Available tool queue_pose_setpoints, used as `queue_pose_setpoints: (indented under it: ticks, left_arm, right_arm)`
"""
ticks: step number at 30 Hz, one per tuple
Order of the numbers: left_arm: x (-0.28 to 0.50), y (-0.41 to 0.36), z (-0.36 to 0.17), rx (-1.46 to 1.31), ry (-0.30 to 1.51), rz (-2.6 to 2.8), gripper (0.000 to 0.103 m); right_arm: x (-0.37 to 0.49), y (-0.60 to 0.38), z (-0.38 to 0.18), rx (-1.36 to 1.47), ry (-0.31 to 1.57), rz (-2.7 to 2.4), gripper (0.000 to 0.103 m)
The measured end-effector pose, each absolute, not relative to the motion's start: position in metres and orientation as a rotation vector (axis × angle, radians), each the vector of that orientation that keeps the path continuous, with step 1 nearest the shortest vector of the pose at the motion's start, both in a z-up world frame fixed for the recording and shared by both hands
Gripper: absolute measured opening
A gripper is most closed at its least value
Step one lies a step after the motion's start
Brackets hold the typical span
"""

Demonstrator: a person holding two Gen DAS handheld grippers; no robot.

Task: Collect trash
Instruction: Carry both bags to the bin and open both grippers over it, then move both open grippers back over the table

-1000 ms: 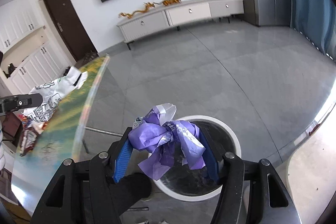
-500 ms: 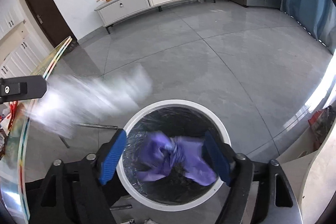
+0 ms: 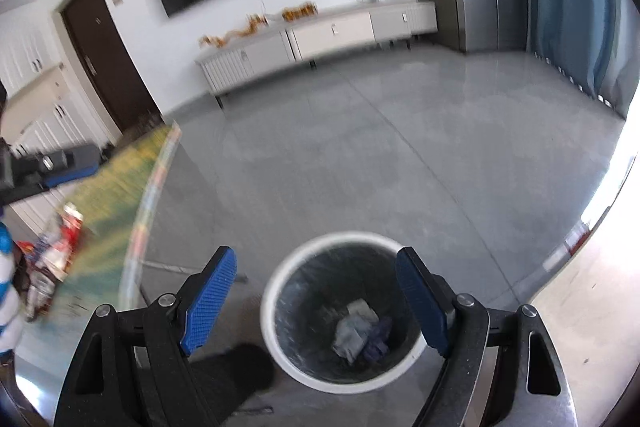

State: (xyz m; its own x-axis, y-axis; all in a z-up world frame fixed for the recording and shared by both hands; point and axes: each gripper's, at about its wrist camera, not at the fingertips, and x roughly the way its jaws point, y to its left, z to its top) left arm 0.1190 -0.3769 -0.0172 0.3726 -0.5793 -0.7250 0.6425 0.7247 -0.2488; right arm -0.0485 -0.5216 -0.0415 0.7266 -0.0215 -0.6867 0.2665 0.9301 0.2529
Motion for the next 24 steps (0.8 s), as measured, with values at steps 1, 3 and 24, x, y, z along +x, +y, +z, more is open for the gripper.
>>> queue_pose_setpoints:
  ticks: [1,3,24]
  left_arm:
    - [0.117,-0.364,-0.007,0.087,0.869,-0.769,0.045]
    - [0.115,-0.341,0.006,0.086,0.842,-0.74,0.045]
    - [0.101,0.008,0.035,-0.089,0.737,-0.346,0.051]
  right_arm:
    - [-0.048,-0.517,-0.03,0.343,0.721,-0.154,0.081]
    - [-0.052,-0.505,-0.004,0.323,0.671,-0.129,0.081]
    - [-0.017,-0.331,0.115,0.153,0.522,0.14,0.08]
